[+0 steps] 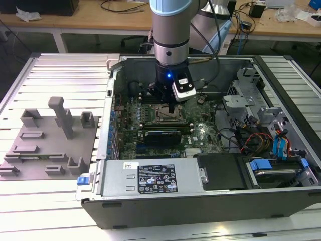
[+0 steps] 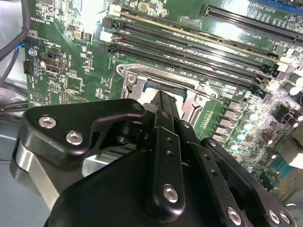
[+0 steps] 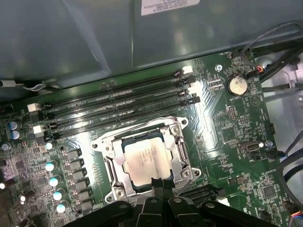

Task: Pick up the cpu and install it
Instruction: 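Install the second cpu locking lever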

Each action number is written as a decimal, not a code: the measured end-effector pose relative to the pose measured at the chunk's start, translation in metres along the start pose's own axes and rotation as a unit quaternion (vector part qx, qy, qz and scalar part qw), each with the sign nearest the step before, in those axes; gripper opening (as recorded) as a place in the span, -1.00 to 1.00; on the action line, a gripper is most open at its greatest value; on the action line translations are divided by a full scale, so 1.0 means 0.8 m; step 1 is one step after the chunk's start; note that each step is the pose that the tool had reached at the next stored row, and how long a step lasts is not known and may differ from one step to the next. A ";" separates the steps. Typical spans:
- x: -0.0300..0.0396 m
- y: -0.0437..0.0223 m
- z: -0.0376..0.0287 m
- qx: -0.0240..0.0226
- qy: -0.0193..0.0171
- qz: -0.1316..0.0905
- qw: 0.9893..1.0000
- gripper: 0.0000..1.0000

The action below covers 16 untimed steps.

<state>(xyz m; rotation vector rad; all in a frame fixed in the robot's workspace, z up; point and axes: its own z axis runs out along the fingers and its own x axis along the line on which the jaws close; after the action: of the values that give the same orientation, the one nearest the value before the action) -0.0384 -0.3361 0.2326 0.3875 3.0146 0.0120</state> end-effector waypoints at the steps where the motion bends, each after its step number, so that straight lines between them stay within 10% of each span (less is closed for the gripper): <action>1: 0.0000 -0.0002 0.0000 -0.001 0.000 -0.006 1.000 -0.79; 16: -0.0018 -0.0071 0.0006 0.010 0.010 -0.089 0.996 -0.79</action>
<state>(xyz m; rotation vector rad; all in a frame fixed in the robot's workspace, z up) -0.0384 -0.3420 0.2321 0.1193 3.0598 -0.0298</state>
